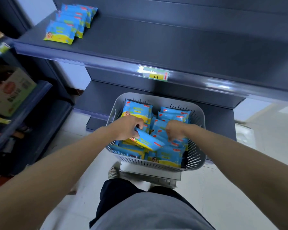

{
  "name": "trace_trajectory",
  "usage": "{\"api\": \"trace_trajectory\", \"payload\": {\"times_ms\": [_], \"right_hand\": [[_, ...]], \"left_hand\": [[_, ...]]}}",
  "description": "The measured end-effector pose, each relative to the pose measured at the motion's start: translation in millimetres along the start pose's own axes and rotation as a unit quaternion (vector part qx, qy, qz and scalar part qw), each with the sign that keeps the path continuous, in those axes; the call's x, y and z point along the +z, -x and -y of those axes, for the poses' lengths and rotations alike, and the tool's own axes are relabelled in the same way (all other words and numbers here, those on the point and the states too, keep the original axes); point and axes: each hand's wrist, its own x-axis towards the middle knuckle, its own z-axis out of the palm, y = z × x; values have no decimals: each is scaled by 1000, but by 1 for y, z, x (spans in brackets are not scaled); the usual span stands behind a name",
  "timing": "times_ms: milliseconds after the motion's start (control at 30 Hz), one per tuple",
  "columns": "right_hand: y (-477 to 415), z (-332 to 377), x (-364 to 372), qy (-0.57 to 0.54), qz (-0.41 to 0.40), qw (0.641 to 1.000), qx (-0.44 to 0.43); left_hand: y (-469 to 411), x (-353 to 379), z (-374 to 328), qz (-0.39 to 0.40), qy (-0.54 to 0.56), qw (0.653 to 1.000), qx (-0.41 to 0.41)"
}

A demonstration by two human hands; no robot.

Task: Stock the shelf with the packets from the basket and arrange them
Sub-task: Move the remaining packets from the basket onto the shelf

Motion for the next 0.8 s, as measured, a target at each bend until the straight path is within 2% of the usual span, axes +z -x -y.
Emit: {"api": "trace_trajectory", "payload": {"times_ms": [100, 267, 400, 533, 633, 800], "right_hand": [[2, 2, -16, 21, -3, 1000, 1], [-8, 14, -10, -64, 29, 997, 21], [-13, 25, 2, -43, 34, 997, 47], [-2, 23, -28, -67, 39, 996, 35], [14, 13, -80, -78, -49, 995, 28], [28, 13, -173, -136, -205, 968, 42]], "left_hand": [[1, -12, 4, -15, -16, 1000, 7], [-3, -28, 17, -6, -24, 999, 25], [-3, -36, 28, 9, -17, 999, 45], [-4, -54, 38, 11, -16, 999, 50], [-6, -76, 44, -11, 2, 998, 54], [-7, -123, 56, -74, 20, 995, 63]]}}
